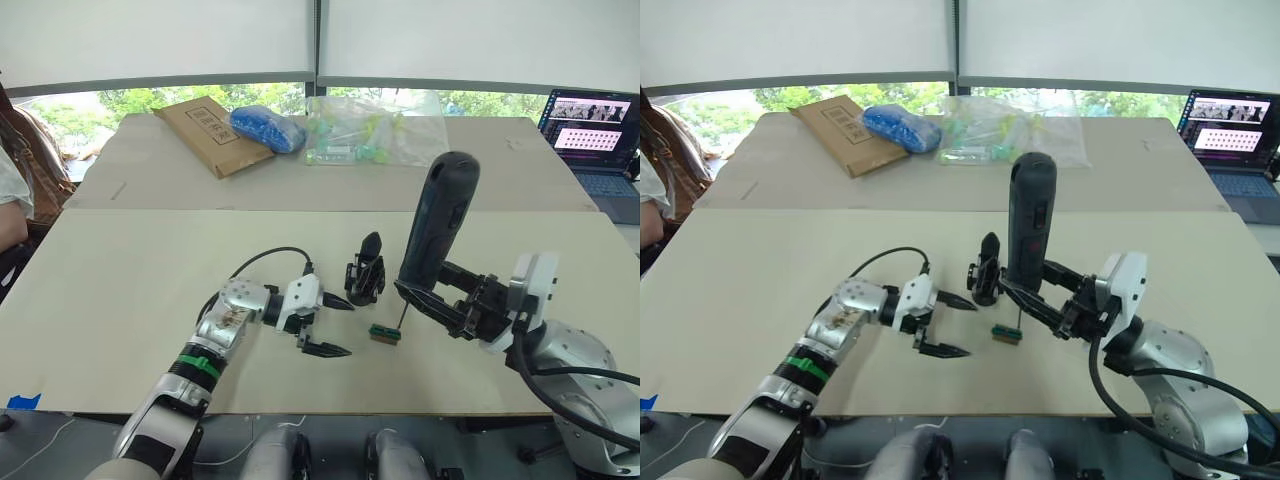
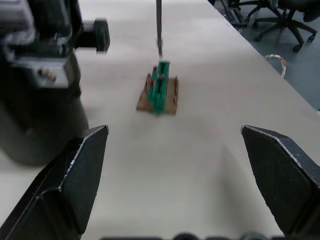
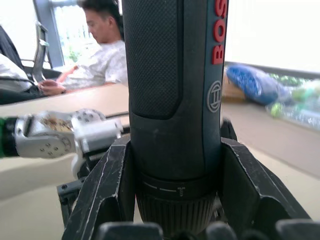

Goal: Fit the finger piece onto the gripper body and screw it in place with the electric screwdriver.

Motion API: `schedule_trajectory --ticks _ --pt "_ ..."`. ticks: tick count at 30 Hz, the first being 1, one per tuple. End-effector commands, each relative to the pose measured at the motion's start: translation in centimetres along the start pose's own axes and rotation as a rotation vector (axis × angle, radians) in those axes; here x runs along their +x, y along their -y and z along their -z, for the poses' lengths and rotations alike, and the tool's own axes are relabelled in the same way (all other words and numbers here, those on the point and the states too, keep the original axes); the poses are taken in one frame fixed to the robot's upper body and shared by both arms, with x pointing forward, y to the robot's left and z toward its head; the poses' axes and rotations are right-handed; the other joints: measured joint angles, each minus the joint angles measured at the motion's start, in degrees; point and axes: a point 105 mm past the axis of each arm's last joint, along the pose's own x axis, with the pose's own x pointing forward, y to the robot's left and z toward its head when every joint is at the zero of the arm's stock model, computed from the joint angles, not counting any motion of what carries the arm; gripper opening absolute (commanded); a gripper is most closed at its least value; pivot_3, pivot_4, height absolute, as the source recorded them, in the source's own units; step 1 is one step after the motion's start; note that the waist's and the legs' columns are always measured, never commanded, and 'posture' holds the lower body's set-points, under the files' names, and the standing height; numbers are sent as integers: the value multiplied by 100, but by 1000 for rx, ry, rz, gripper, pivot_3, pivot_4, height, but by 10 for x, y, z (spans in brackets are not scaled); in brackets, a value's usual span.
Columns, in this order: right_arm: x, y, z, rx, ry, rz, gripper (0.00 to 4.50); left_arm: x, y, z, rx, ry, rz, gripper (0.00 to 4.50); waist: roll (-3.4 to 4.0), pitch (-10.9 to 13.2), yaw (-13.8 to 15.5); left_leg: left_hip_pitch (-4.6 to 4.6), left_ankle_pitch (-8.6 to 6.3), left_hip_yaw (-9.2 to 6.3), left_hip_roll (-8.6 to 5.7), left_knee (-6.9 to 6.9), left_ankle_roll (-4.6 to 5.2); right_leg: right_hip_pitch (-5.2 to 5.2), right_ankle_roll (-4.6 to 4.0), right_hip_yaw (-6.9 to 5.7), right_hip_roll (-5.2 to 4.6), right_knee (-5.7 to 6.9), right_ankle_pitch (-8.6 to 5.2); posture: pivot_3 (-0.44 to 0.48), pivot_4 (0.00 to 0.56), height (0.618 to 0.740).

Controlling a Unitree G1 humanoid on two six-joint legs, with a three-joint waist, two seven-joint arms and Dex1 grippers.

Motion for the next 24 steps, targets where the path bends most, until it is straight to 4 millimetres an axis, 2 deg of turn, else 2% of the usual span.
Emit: schedule_trajectory --ticks 1,7,17,24 --pt "7 -10 -39 -61 93 -69 1890 -12 3 -10 10 21 5 4500 0 0 -1 0 0 0 0 1 0 0 0 0 -1 2 0 0 150 732" --pt "20 -13 -63 10 104 -191 1890 -29 -8 -16 3 22 -72 4500 -2 0 22 -1 0 -7 0 2 0 1 -2 -5 -4 -3 1 0 150 732" --pt "60 3 -108 89 143 -319 1890 -38 -35 -23 38 37 -194 4500 -4 1 2 -7 0 -2 -1 1 0 -2 -3 -9 -5 -3 3 0 150 732" --pt "86 13 -113 68 115 -354 1890 -36 -46 -22 55 32 -222 4500 -5 0 3 -11 0 3 -3 2 1 -3 0 -13 -4 -2 5 0 150 732"
